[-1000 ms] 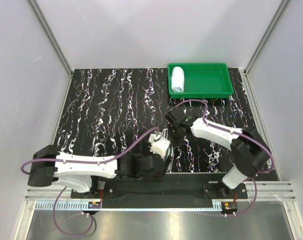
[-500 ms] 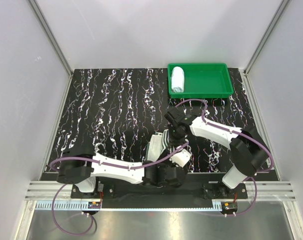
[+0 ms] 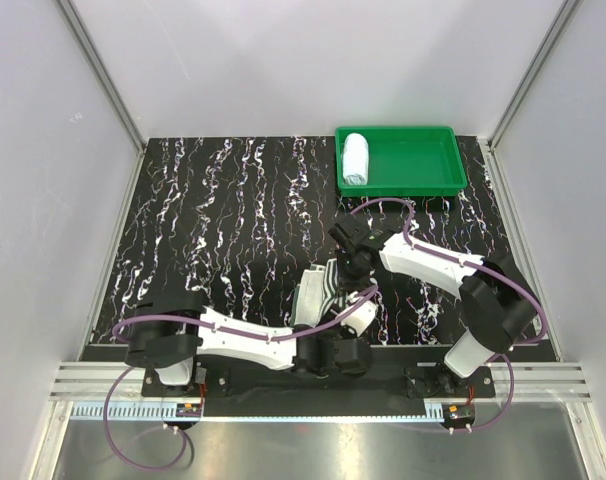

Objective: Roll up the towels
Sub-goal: Roll the towel

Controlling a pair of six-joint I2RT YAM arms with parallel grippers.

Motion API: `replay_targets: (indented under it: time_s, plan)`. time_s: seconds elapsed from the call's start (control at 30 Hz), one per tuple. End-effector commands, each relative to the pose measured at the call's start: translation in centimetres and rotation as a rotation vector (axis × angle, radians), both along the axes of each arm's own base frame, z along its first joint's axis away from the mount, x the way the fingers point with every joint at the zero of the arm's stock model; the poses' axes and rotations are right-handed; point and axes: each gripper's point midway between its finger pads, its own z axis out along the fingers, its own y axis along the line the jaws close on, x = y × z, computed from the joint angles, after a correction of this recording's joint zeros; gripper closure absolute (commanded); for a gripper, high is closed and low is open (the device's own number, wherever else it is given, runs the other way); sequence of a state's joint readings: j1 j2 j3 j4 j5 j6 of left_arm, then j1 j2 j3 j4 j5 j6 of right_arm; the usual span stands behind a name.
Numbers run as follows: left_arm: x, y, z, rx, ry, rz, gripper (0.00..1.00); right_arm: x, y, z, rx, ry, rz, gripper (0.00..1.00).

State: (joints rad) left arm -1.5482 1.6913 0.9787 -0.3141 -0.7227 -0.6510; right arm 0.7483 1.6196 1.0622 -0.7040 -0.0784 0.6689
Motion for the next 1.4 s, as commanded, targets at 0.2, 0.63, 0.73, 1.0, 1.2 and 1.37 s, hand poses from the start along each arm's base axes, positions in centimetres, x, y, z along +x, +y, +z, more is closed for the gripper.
replay_targets:
  time_s: [0.2, 0.63, 0.73, 1.0, 1.2, 1.37]
  plan:
    - [-0.1, 3.0, -2.2, 0.035, 0.04, 0.067, 0.83, -1.3, -0.3, 0.2, -0.002, 0.046, 0.04, 0.79]
    - [-1.0, 5.1, -1.4, -0.196, 0.197, 0.113, 1.0, 4.3, -2.0, 5.8, -0.046, -0.161, -0.107, 0.18]
    - [-1.0, 5.9, -1.0, -0.268, 0.236, 0.129, 1.0, 5.7, -2.7, 8.5, -0.019, -0.248, -0.174, 0.15]
    - [-0.6, 7.7, 0.6, -0.55, 0.358, 0.155, 1.0, 7.0, -5.5, 13.4, 0.062, -0.408, -0.315, 0.14]
    - [0.1, 10.6, -0.1, -0.771, 0.455, 0.239, 1.0, 5.5, -2.6, 12.3, 0.25, -0.381, -0.207, 0.14]
    - [0.4, 12.2, -0.9, -0.871, 0.512, 0.3, 1.0, 4.0, 1.1, 10.4, 0.485, -0.329, -0.131, 0.12]
